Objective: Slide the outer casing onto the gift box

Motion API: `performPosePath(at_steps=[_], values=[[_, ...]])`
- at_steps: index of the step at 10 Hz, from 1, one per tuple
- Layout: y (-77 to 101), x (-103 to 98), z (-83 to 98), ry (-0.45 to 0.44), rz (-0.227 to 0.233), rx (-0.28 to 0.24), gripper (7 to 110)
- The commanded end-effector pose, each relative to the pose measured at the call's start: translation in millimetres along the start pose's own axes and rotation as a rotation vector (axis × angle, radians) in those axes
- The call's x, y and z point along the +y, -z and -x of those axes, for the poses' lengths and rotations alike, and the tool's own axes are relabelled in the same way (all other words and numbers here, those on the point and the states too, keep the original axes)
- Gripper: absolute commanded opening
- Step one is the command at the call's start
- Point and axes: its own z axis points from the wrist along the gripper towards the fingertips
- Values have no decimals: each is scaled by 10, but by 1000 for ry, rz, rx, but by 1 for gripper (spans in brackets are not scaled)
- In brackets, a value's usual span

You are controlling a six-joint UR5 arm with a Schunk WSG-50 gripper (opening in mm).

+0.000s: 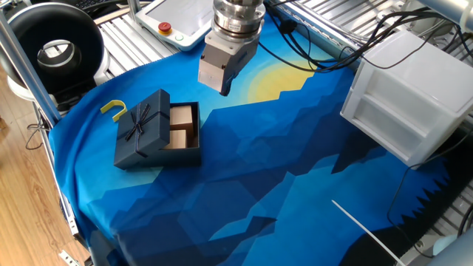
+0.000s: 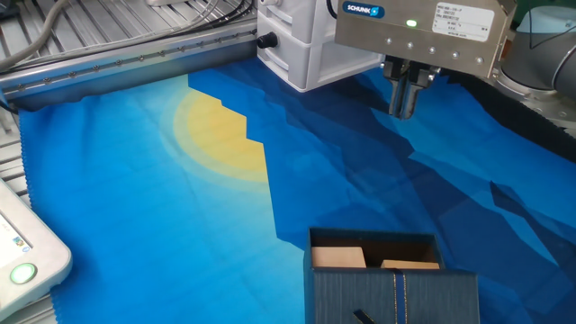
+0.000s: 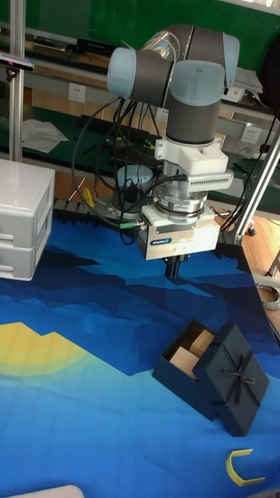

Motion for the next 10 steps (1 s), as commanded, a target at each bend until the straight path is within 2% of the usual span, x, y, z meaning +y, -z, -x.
performPosePath(at_steps=[1,3,5,6,8,10], values=[[14,31,2,-8,15,-1,7],[15,32,-22,-11,15,9,7],[16,75,-38,-60,32,16,7],[15,47,-60,-69,20,25,7],[17,120,6,-15,50,-2,7],[16,87,38,73,36,-16,7]])
